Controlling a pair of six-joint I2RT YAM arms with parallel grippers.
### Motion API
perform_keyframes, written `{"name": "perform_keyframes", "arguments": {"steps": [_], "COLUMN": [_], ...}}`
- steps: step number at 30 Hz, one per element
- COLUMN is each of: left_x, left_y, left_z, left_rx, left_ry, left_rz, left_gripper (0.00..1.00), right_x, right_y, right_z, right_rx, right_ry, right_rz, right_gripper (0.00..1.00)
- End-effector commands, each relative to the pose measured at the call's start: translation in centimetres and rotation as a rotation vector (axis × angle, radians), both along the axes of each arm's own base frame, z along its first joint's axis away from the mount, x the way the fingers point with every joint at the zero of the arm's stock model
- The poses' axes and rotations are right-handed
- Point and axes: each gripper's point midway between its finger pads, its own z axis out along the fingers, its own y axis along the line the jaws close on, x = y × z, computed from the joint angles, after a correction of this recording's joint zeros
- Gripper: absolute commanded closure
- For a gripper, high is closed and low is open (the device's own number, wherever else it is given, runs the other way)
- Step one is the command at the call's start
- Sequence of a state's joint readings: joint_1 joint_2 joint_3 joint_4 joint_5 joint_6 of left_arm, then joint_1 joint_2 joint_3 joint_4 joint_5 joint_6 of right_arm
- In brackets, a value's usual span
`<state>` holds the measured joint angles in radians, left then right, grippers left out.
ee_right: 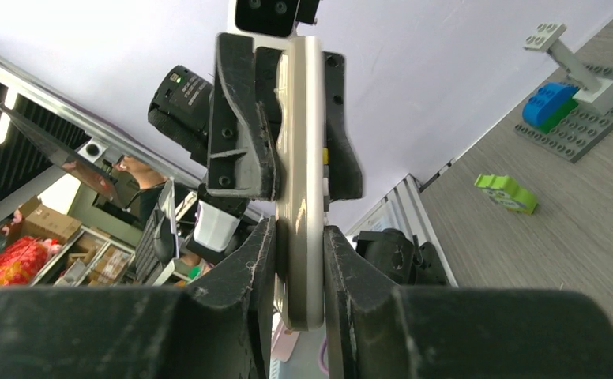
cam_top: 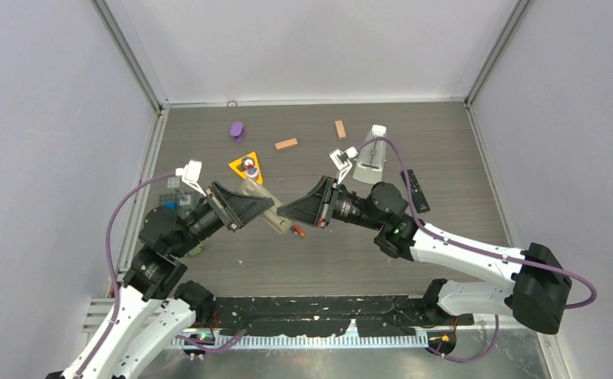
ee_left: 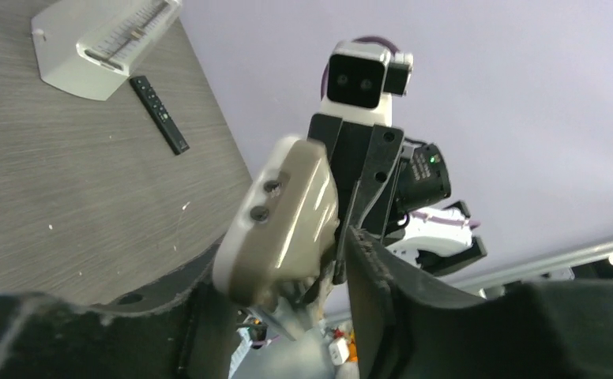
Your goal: Load the batteries into the remote control
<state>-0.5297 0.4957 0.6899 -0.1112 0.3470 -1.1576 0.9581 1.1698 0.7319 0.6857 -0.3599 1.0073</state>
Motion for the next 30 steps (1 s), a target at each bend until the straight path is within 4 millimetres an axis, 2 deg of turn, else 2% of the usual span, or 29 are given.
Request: {"name": "perform_keyframes", "arguments": {"steps": [1,3,5,6,8,10,12,13,15,19,24,25,26,27,28,29,30], "left_x": [-0.1,-0.3,-0.5,-0.6,-0.6,-0.4,-0.3,-0.2,0.1,0.6,0.6,0.6,0.6,0.5,0.5,0.4,0.4], "left_y": [1.4,1.8,1.7,1.5,0.8,0.2,-0.2,-0.3,-0.2,0.3,1.0,1.1,1.2,1.2,1.3,1.3,1.3], "left_z": [2.4,2.6,2.8,3.0,3.1,3.0,2.9,2.8,2.7,3.0,3.8,3.8,3.9,3.9,3.8,3.8,3.7], "left_rx": [0.019,0.025,0.02,0.008,-0.017,-0.034,-0.044,-0.047,-0.054,-0.106,-0.165,-0.169,-0.173,-0.177,-0.181,-0.185,-0.182], "left_ry": [-0.118,-0.136,-0.15,-0.156,-0.151,-0.138,-0.128,-0.123,-0.11,-0.086,-0.126,-0.126,-0.13,-0.132,-0.128,-0.129,-0.133], "left_rz": [0.045,0.047,0.036,0.018,-0.028,-0.06,-0.082,-0.086,-0.072,-0.024,0.016,0.022,0.024,0.025,0.027,0.027,0.025], "left_gripper": [0.44,0.42,0.48,0.55,0.77,0.91,1.0,1.0,1.0,1.0,1.0,1.0,1.0,1.0,1.0,0.98,0.92], "right_x": [-0.7,-0.8,-0.9,-1.0,-1.1,-1.1,-0.9,-0.9,-0.8,-0.9,-0.7,-0.6,-0.6,-0.5,-0.5,-0.3,-0.2], "right_y": [-0.5,-0.9,-1.1,-1.2,-1.1,-1.0,-0.9,-0.9,-0.9,-0.3,0.1,0.2,0.2,0.3,0.3,0.6,0.8], "right_z": [1.4,1.3,0.7,1.0,1.0,1.3,1.5,1.7,1.7,1.1,1.4,1.6,1.8,2.3,2.5,2.6,2.3], "right_rx": [0.009,-0.011,-0.055,-0.056,-0.065,-0.056,-0.038,-0.029,-0.022,-0.02,0.063,0.083,0.1,0.126,0.136,0.136,0.126], "right_ry": [0.0,0.005,0.015,0.006,0.005,0.004,0.004,-0.002,-0.015,-0.022,0.029,0.029,0.039,0.027,0.029,0.032,0.04], "right_rz": [0.072,0.096,0.108,0.11,0.118,0.118,0.108,0.103,0.083,0.062,0.047,0.04,0.043,0.046,0.049,0.046,0.043], "right_gripper": [0.95,0.95,0.95,0.94,0.93,0.87,0.7,0.56,0.4,0.3,0.32,0.36,0.46,0.52,0.65,0.71,0.83]}}
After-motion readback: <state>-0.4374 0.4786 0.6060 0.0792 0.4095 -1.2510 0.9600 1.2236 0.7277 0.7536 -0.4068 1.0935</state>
